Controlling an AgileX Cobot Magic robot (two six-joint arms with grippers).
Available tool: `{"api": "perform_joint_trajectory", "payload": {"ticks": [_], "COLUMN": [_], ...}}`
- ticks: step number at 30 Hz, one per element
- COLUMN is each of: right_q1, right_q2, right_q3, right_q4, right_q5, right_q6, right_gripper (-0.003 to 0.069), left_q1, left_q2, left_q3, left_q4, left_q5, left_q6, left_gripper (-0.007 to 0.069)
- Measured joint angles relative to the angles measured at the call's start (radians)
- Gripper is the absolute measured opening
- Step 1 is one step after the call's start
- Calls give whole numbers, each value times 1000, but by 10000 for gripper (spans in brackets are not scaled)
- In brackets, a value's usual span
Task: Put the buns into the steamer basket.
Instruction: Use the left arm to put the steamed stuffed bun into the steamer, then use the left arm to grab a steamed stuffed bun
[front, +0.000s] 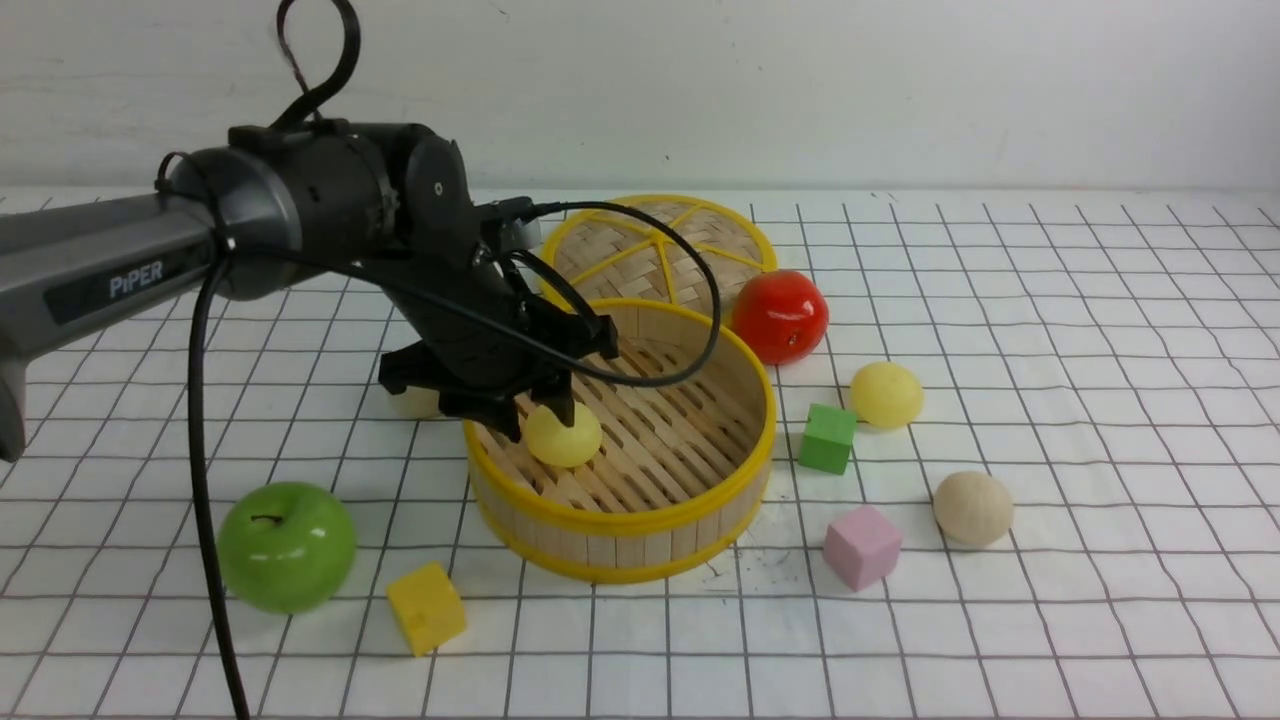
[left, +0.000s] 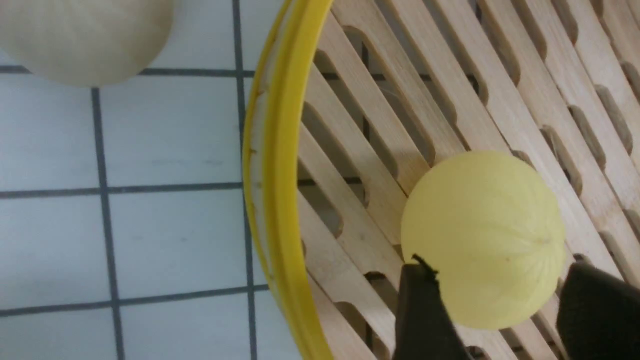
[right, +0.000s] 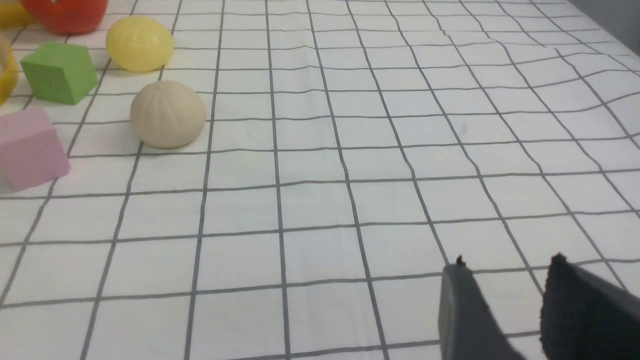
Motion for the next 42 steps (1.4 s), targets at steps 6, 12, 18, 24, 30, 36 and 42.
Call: {"api": "perform_joint_trajectory", "payload": {"ticks": [6,12,18,24,30,36,42], "right_q1": [0,0,0,0,0,0,0], "right_q2": [0,0,0,0,0,0,0], "right_q3": [0,0,0,0,0,0,0], "right_q4": [0,0,0,0,0,0,0], "right_q5": [0,0,0,0,0,0,0], "right_q6": [0,0,0,0,0,0,0], "right_gripper": [241,241,241,241,241,241,241], "left_q1": [58,140,170,171,171,171,171], "left_q2": [-44,-44,26,118,151,167,167], "left_q3": [-62,-88,-89,-89,-89,-89,-89], "left_q4": [119,171,188,203,226,229,230], "left_q5": [2,-38,-106,-161,-181,-204,-189], "left_q6": [-71,-148,-154,-154,-155,-155,-155], "left_gripper": [428,405,352,318,314,312,275]}}
